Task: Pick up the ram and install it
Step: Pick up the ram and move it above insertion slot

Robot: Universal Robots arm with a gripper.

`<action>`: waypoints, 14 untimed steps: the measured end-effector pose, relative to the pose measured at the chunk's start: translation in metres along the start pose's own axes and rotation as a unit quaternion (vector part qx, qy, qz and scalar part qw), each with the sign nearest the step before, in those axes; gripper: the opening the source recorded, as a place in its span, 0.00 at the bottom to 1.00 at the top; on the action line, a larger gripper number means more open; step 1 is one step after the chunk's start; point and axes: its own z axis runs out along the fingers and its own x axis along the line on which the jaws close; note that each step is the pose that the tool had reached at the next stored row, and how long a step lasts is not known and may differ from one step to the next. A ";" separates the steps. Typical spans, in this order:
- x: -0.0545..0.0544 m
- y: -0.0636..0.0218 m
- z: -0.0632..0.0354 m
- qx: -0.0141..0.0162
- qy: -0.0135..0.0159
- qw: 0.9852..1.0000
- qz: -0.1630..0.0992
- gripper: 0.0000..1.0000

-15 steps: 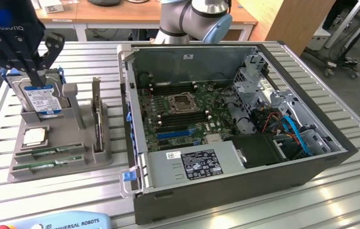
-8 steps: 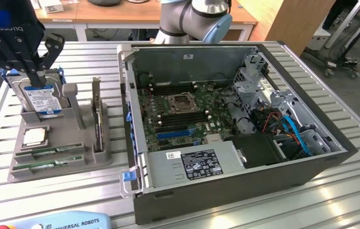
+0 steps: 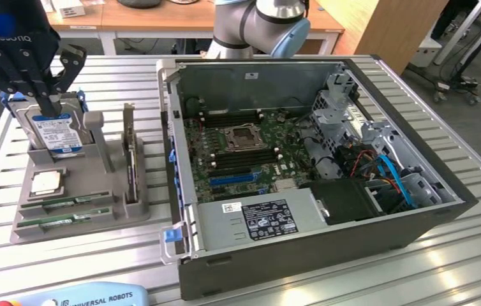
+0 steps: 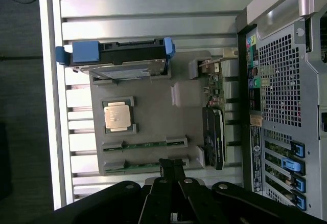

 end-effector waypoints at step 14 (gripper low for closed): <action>0.000 0.0000 0.0001 -0.001 0.002 0.999 -0.053 0.10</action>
